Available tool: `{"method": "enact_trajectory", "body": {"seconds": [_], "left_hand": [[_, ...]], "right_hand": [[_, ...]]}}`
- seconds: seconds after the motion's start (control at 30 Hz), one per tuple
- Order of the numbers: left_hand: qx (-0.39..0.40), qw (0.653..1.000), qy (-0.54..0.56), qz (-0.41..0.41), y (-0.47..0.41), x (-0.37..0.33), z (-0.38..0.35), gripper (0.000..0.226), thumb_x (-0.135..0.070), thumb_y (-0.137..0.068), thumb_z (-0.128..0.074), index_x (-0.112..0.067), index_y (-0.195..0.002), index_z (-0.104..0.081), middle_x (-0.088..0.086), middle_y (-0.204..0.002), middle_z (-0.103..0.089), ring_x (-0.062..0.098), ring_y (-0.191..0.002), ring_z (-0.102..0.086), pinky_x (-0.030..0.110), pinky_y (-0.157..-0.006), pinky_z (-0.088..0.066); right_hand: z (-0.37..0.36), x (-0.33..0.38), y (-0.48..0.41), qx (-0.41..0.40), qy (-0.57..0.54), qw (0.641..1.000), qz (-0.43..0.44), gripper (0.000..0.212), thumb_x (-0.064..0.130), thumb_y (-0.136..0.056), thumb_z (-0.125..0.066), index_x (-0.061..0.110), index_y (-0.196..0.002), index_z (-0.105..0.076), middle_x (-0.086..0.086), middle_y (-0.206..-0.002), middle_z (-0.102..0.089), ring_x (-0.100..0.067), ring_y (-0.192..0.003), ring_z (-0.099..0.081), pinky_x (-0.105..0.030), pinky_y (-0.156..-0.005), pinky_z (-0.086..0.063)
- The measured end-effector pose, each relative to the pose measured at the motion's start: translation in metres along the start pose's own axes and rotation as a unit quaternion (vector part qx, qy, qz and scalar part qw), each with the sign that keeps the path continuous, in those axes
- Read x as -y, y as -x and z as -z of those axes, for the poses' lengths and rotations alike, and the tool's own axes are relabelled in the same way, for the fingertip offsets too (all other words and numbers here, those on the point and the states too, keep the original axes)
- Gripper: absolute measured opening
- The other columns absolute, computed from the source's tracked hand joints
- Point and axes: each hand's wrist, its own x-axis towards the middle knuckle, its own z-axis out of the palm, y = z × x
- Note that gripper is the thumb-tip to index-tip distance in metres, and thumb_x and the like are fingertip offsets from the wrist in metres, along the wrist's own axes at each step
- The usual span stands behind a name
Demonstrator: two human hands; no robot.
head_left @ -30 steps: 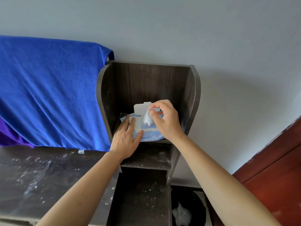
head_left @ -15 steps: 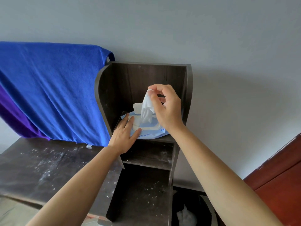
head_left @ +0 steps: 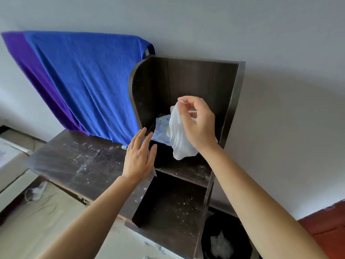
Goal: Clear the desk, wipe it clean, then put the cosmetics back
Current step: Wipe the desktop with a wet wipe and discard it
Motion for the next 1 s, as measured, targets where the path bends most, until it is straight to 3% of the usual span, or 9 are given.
{"method": "enact_trajectory", "body": {"seconds": [0.17, 0.33, 0.53, 0.7, 0.87, 1.0], "left_hand": [[0.003, 0.998, -0.040, 0.055, 0.038, 0.046, 0.030, 0.057, -0.044, -0.098, -0.035, -0.009, -0.140, -0.052, 0.013, -0.154, -0.039, 0.032, -0.143, -0.033, 0.049, -0.113, -0.033], [-0.005, 0.996, -0.036, 0.080, 0.057, 0.115, 0.066, 0.061, -0.048, -0.097, -0.033, -0.010, -0.144, -0.049, 0.012, -0.155, -0.037, 0.030, -0.145, -0.030, 0.048, -0.115, -0.031], [0.018, 0.995, -0.034, 0.088, 0.085, 0.213, 0.098, 0.064, -0.053, -0.097, -0.031, -0.014, -0.145, -0.046, 0.010, -0.157, -0.034, 0.029, -0.144, -0.031, 0.049, -0.112, -0.033], [0.059, 0.996, -0.019, 0.063, 0.091, 0.267, 0.107, 0.063, -0.053, -0.098, -0.031, -0.017, -0.148, -0.041, 0.007, -0.160, -0.029, 0.027, -0.147, -0.026, 0.046, -0.115, -0.029], [0.105, 0.994, -0.012, 0.007, 0.068, 0.291, 0.082, 0.060, -0.052, -0.100, -0.032, -0.019, -0.151, -0.036, 0.006, -0.161, -0.026, 0.026, -0.148, -0.023, 0.046, -0.114, -0.029], [0.162, 0.986, 0.001, 0.028, 0.061, 0.297, 0.046, 0.061, -0.049, -0.102, -0.034, -0.018, -0.155, -0.028, 0.007, -0.164, -0.018, 0.026, -0.150, -0.016, 0.045, -0.117, -0.022]], "right_hand": [[-0.054, 0.039, 0.002, 0.018, -0.042, 0.997, 0.060, 0.012, 0.029, -0.099, -0.060, 0.024, -0.105, -0.069, 0.010, -0.101, -0.068, -0.005, -0.093, -0.066, -0.011, -0.076, -0.047], [-0.123, 0.037, 0.037, 0.073, -0.008, 0.996, 0.050, 0.009, 0.029, -0.098, -0.061, 0.026, -0.102, -0.068, 0.011, -0.097, -0.067, -0.006, -0.087, -0.065, -0.015, -0.073, -0.047], [-0.208, 0.010, 0.087, 0.104, 0.072, 0.992, -0.021, 0.015, 0.039, -0.096, -0.057, 0.032, -0.103, -0.068, 0.021, -0.103, -0.067, -0.004, -0.094, -0.065, -0.012, -0.075, -0.047], [-0.250, -0.010, 0.125, 0.138, 0.176, 0.972, -0.070, 0.012, 0.040, -0.098, -0.056, 0.036, -0.104, -0.065, 0.020, -0.100, -0.066, 0.000, -0.092, -0.064, -0.025, -0.081, -0.053], [-0.259, -0.034, 0.143, 0.167, 0.238, 0.949, -0.120, 0.019, 0.028, -0.103, -0.051, 0.027, -0.113, -0.067, 0.020, -0.104, -0.062, 0.002, -0.095, -0.058, -0.020, -0.089, -0.045], [-0.263, -0.062, 0.154, 0.166, 0.237, 0.939, -0.188, 0.024, 0.019, -0.102, -0.049, 0.022, -0.117, -0.068, 0.014, -0.110, -0.062, 0.000, -0.104, -0.057, -0.015, -0.094, -0.042]]}}
